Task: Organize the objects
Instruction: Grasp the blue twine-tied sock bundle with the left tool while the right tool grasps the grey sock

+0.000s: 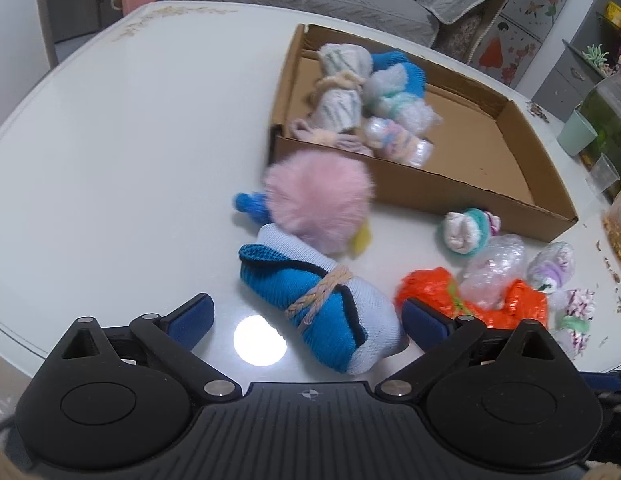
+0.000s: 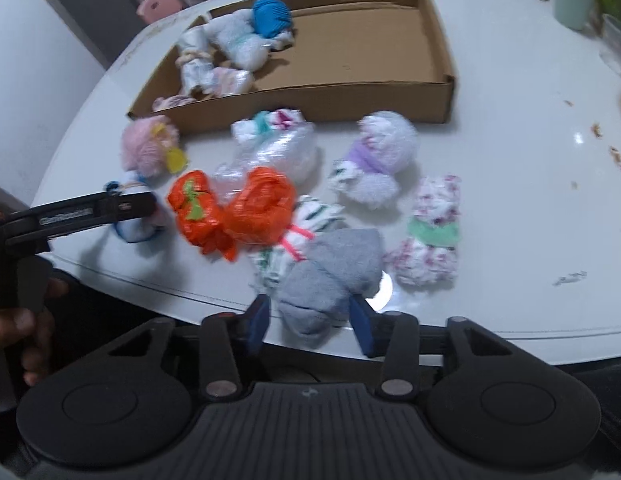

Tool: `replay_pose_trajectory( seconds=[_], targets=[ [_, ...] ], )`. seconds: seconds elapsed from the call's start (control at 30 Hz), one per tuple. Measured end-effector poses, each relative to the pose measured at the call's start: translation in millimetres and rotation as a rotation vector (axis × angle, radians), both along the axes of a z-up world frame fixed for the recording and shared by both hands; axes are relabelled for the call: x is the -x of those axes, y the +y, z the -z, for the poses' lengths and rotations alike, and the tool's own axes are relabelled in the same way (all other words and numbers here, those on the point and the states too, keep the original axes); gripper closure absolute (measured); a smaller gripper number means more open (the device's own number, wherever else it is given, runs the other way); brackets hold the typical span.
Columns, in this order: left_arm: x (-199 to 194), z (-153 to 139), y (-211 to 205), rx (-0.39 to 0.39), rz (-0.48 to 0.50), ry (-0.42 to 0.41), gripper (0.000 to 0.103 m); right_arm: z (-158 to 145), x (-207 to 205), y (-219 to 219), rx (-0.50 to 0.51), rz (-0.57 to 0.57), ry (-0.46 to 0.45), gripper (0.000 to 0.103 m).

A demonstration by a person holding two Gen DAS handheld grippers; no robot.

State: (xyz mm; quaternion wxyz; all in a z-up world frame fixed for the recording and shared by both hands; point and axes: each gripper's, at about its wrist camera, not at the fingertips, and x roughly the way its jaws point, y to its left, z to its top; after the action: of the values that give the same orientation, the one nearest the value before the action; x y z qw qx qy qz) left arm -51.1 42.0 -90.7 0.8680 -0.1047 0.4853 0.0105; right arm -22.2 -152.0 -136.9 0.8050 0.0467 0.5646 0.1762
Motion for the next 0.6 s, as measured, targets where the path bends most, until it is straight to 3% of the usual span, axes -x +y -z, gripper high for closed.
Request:
replay_pose_trajectory(
  seconds=[0.2, 0.33, 0.6],
  targets=[
    [5, -5, 13, -0.004, -0.020, 0.011, 0.002, -2, -2, -11, -0.022, 0.057, 0.007, 0.063],
    [4, -6, 7, 0.020, -0.011, 0.011, 0.002, -2, -5, -7, -0.064, 0.075, 0.012, 0.052],
    [-15, 3, -4, 0.005, -0.026, 0.013, 0.003, 8, -18, -3, -0.056, 0.128, 0.039, 0.048]
  ],
)
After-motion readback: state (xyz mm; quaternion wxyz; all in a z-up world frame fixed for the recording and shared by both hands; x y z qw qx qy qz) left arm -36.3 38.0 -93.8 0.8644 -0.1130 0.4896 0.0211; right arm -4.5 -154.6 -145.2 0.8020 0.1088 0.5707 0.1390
